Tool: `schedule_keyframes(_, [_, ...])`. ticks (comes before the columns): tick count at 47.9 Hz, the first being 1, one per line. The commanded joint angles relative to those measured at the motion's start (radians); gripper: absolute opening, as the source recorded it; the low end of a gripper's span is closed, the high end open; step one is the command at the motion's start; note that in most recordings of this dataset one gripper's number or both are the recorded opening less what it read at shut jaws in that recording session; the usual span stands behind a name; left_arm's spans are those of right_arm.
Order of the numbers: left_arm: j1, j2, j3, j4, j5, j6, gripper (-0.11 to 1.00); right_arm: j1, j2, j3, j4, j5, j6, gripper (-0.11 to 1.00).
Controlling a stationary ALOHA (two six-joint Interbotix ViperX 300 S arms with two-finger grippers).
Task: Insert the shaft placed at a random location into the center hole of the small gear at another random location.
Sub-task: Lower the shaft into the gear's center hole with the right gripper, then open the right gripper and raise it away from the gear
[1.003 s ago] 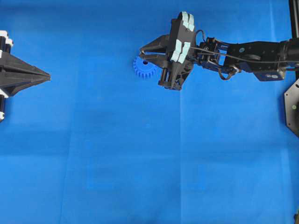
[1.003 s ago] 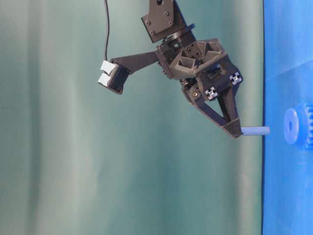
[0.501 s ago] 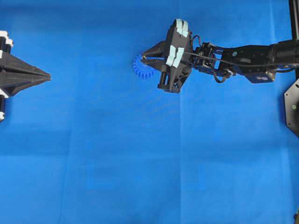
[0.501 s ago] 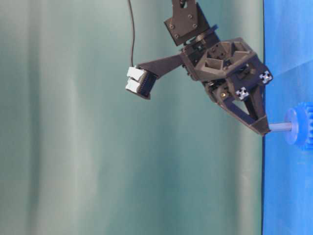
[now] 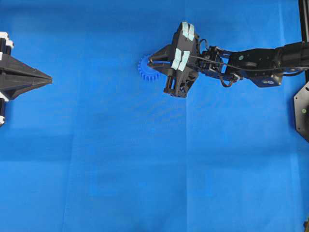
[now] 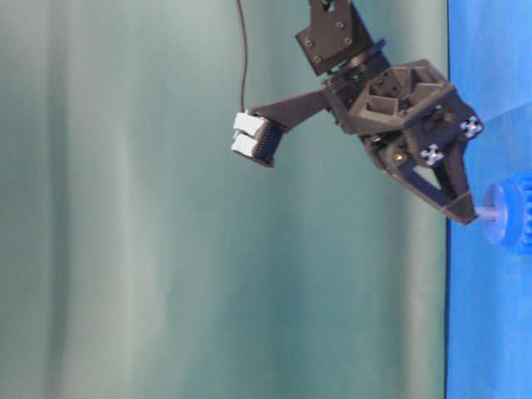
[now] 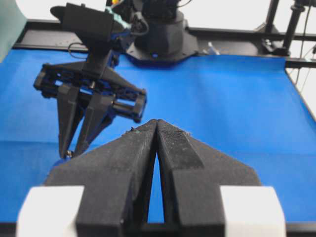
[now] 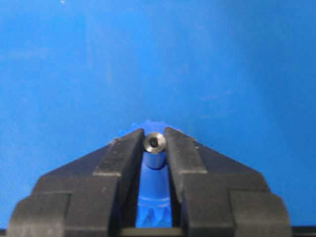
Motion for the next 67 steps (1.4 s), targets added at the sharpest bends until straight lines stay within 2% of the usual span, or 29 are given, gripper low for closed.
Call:
schedule_keyframes(1, [0.0, 0.005, -0.009, 0.002, -0.006, 0.0, 0.0, 0.002, -0.003, -0.006, 0.002, -0.015, 0.0, 0.04])
schedule_keyframes(45, [-0.002, 0.005, -0.011, 0.002, -0.006, 0.002, 0.0, 0.002, 0.026, -0.005, 0.0, -0.017, 0.002, 0.05])
schedule_keyframes(49, [-0.002, 0.005, -0.009, 0.002, -0.005, 0.002, 0.0, 0.003, 0.026, -0.005, 0.002, -0.017, 0.005, 0.14])
schedule_keyframes(61, [-0.002, 0.005, -0.011, 0.002, 0.0, 0.0, 0.0, 0.005, 0.026, -0.006, 0.009, -0.017, 0.005, 0.81])
schedule_keyframes(67, [-0.002, 0.005, -0.009, 0.002, 0.0, 0.0, 0.0, 0.006, 0.018, -0.005, 0.009, -0.017, 0.005, 0.8])
